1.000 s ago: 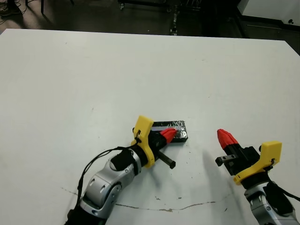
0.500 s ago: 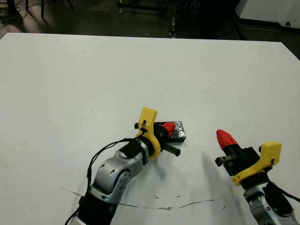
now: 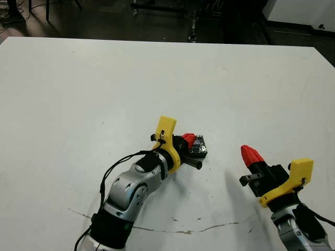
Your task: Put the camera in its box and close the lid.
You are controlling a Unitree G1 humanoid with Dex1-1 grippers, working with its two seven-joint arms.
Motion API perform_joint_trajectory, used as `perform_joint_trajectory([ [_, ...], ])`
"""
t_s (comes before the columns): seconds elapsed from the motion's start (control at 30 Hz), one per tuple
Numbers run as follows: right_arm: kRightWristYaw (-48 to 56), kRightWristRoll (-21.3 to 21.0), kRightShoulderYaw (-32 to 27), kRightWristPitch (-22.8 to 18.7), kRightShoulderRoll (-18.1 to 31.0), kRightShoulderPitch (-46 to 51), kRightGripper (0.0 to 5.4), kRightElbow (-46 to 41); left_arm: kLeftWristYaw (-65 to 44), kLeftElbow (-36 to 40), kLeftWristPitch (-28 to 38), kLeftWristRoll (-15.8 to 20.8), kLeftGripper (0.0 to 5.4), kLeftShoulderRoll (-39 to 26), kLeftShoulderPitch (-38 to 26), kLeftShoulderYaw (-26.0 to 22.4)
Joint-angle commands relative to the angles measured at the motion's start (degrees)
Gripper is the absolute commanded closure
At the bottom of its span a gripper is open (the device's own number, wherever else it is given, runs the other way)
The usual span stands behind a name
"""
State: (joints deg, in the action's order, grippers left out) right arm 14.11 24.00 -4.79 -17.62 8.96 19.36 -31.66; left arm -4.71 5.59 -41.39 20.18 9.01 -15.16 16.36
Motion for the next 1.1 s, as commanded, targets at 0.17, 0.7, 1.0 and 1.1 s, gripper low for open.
perform_joint_trajectory([
  [0.17,0.2,0.7,-0.3,-0.3,0.1,0.4,5.40,0.6,1.8,7.2,-9.2,3.1,5.38,-1.4,5.8,-5.4],
  [0.7,0.0,0.6,-0.4,-0.9,0.5,-0.5,5.40,0.5,1.7,29.8,-18.7,19.5,5.38,-5.4,7.2,-22.7],
  [1.0,-0.7,1.4,-1.2,-0.2,-0.2,-1.2,5.40,0.4,-2.9,26.0,3.2,10.1,5.38,-10.6,7.3,-21.5],
  [1.1,-1.4,1.5,-2.5,1.5,-0.9,-2.3,5.40,0.2,-6.1,20.0,23.5,-1.7,5.38,-13.0,9.9,-19.4],
])
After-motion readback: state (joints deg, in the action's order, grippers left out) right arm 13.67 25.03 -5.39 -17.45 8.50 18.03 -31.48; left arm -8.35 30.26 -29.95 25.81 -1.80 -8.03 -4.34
